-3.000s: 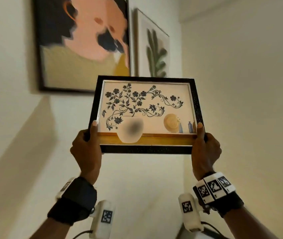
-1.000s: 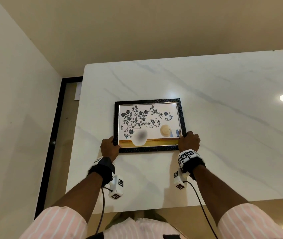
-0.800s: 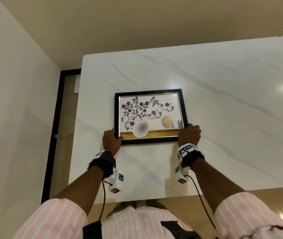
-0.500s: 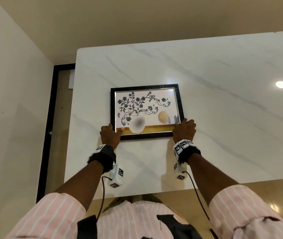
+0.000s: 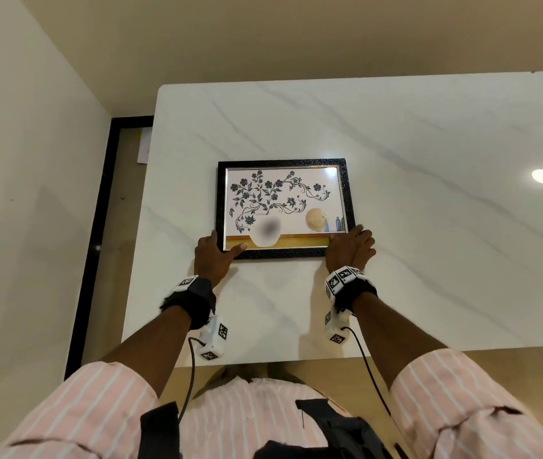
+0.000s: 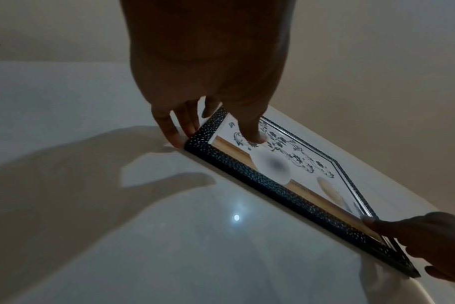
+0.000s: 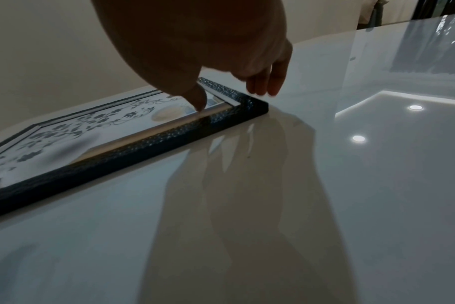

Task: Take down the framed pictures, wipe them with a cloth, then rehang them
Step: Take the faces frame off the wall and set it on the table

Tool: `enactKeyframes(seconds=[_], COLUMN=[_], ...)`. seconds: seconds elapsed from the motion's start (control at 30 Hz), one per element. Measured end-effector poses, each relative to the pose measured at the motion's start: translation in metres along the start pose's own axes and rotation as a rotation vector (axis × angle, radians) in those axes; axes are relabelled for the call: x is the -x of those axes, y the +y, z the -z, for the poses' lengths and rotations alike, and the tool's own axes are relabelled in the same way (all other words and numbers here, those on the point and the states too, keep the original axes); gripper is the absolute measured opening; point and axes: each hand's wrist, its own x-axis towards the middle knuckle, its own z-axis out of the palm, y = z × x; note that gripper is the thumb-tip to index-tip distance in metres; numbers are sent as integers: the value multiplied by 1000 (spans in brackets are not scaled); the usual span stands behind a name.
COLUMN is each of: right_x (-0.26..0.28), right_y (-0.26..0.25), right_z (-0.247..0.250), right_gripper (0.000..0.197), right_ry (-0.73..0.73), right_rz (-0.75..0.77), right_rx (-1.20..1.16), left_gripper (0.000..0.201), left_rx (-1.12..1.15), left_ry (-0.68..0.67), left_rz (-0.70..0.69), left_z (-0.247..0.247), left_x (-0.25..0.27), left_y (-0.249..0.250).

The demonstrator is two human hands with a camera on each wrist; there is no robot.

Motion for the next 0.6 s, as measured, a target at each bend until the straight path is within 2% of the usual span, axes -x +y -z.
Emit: enactKeyframes(seconds=[0.1,0.17,0.23,0.3,0.47,0.6], right_x=[14,25,34,47,97,152], right_y=[-9,-17,-28,-43,-89,-136], right_z=[1,-3,-6,-9,-26,-46], right_gripper=[48,57,51,39,39,32], right_ry=[102,133,167,125,-21,-92], right_rz=[32,106,189,262,504,698], right_rx=[-53,-84,-81,-66,29,-23], left_gripper=[80,72,62,51,31,20], left_rx=[50,74,99,139,300,516], left_ry=[62,103,128,162,286,374], left_rz=[48,52,62,92,166,235], left_z=[6,12,19,27,49,75], left_x=[11,18,25,33,57,80], left_y=[-7,-17,-28,-41,-83,-131])
